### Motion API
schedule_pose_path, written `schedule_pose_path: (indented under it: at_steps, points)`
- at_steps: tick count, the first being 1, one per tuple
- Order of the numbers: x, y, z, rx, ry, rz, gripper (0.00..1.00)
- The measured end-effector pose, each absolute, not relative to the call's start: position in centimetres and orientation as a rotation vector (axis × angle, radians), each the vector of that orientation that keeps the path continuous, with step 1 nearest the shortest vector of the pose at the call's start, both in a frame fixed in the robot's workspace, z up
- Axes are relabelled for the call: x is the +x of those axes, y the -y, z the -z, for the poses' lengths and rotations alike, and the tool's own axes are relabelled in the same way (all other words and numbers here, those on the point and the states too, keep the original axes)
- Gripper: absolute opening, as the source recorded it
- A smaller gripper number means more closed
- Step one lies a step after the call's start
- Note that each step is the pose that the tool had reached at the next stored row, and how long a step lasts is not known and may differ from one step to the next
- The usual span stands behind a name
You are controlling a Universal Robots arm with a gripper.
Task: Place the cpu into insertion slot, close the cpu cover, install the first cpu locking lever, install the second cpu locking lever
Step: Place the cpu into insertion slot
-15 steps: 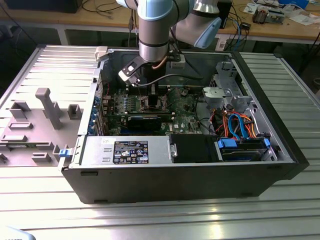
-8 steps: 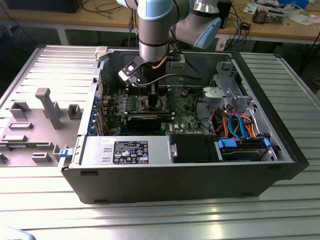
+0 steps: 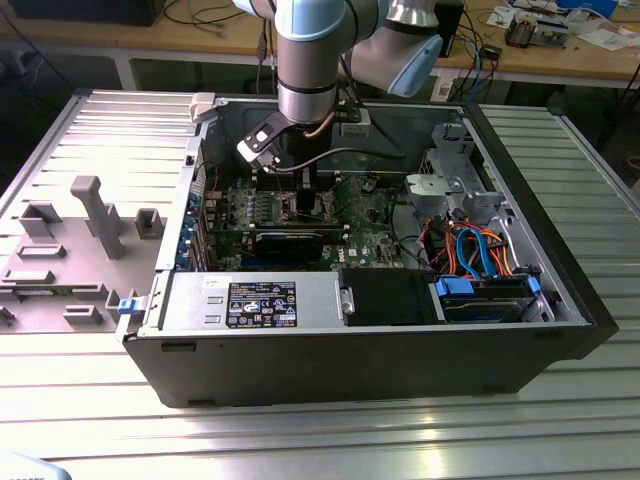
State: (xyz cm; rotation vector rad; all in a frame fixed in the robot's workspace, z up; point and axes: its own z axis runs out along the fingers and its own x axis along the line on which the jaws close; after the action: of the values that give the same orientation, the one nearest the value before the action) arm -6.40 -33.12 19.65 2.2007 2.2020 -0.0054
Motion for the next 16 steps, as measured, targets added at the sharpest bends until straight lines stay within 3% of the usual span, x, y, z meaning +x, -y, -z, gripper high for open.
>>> schedule_pose_path:
  at_steps: [2, 3, 16]
  points:
    - [-6.4, 33.1, -19.6, 2.201, -2.202, 0.003, 0.56]
    - [-6.4, 33.1, -19.6, 2.201, -2.202, 0.004, 0.62]
    - [-6.4, 33.1, -21.1, 2.196, -2.199, 0.014, 0.62]
